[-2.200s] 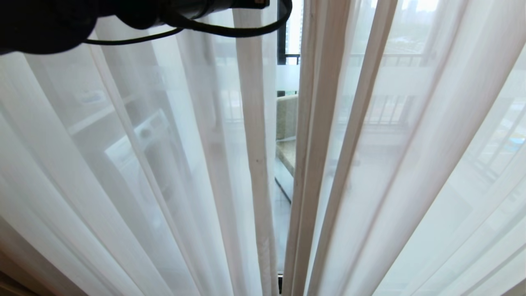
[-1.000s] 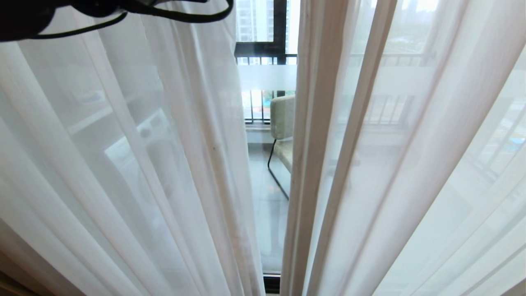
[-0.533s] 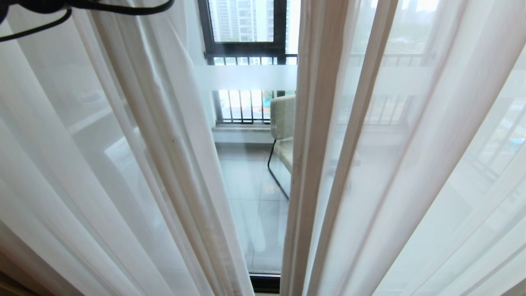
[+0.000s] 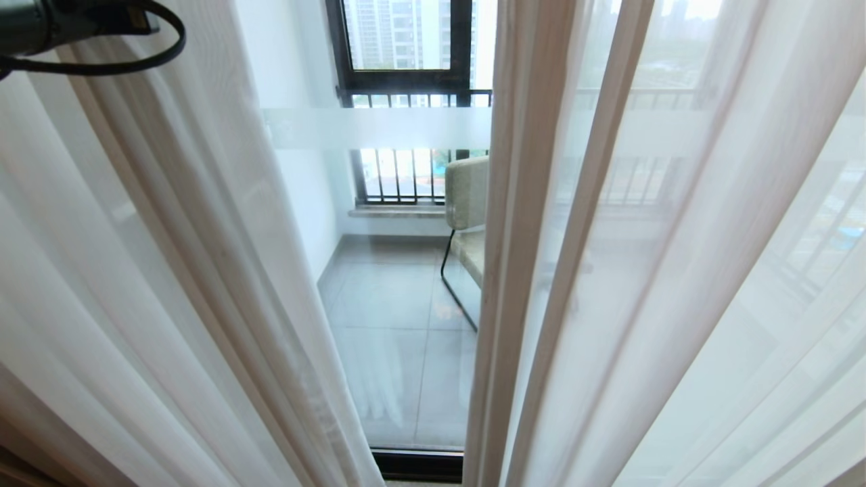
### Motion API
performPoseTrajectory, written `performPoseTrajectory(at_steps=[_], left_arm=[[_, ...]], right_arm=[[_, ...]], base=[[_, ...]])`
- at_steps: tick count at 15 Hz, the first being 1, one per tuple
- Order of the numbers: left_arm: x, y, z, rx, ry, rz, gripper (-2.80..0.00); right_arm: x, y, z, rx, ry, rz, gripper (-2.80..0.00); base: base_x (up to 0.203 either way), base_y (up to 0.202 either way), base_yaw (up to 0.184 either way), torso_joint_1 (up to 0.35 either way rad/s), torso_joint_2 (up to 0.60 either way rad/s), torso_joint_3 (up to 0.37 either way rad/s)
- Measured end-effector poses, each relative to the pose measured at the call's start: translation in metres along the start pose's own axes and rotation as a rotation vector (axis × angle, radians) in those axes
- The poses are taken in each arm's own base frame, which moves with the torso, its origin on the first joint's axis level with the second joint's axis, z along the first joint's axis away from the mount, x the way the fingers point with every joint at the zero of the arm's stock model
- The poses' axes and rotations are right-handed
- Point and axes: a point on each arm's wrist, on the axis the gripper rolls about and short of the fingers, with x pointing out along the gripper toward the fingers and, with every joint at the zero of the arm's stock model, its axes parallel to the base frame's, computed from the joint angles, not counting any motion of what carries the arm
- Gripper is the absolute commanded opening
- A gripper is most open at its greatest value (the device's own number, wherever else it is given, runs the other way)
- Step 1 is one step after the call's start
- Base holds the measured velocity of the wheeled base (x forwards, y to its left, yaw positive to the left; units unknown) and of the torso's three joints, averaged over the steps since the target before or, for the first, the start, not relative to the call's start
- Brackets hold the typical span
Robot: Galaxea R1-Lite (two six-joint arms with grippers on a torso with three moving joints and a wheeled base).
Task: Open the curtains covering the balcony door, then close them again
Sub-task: Pull the inner curtains open on both sides
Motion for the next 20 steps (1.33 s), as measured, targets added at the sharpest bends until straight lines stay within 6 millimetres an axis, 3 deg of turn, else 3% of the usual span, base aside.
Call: performPoseTrajectory(at_steps=[5,20], left_arm=[[-0.016,0.018,-0.003,0.008,0.016,0.042,-2.80],[-0.020,0.018,-0.002,0.007,0.015,0.033,-2.80]], right_arm=[[0.000,0.000,0.000,0.000,0.000,0.000,-2.80],[0.000,0.000,0.000,0.000,0.001,0.002,-2.80]], base=[[0.000,0.000,0.000,0.000,0.00,0.000],[0.000,0.007,0.000,0.000,0.00,0.000]])
